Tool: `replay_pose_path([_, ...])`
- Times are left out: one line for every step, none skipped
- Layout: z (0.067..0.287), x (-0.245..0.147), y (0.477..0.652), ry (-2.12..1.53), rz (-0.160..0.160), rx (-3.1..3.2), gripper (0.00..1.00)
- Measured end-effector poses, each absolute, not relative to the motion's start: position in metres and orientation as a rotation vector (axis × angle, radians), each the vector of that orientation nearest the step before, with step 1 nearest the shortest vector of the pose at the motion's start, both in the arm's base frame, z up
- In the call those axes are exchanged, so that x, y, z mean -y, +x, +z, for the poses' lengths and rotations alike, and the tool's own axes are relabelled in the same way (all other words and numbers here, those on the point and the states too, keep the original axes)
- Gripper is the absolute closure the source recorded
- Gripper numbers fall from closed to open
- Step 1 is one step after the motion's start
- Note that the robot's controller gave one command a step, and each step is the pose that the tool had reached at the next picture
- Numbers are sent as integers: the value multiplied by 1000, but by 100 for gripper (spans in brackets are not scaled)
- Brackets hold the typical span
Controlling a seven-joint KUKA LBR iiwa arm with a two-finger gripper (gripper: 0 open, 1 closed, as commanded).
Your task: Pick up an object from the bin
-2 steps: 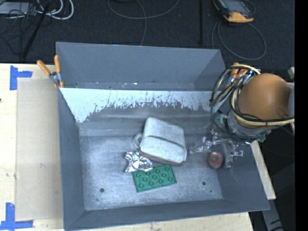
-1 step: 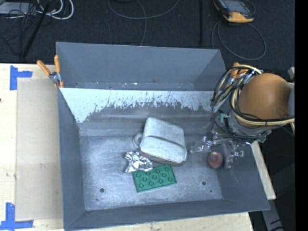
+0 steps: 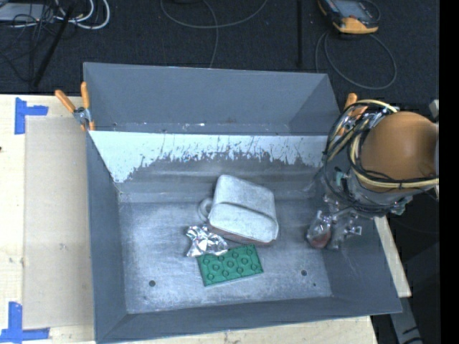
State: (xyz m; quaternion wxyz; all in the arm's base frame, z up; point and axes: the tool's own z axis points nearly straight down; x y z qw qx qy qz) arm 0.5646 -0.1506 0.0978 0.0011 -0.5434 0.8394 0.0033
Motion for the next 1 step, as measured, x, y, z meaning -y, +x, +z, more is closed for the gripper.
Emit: replay_pose_path([262, 157, 576, -1737, -8, -2609, 100])
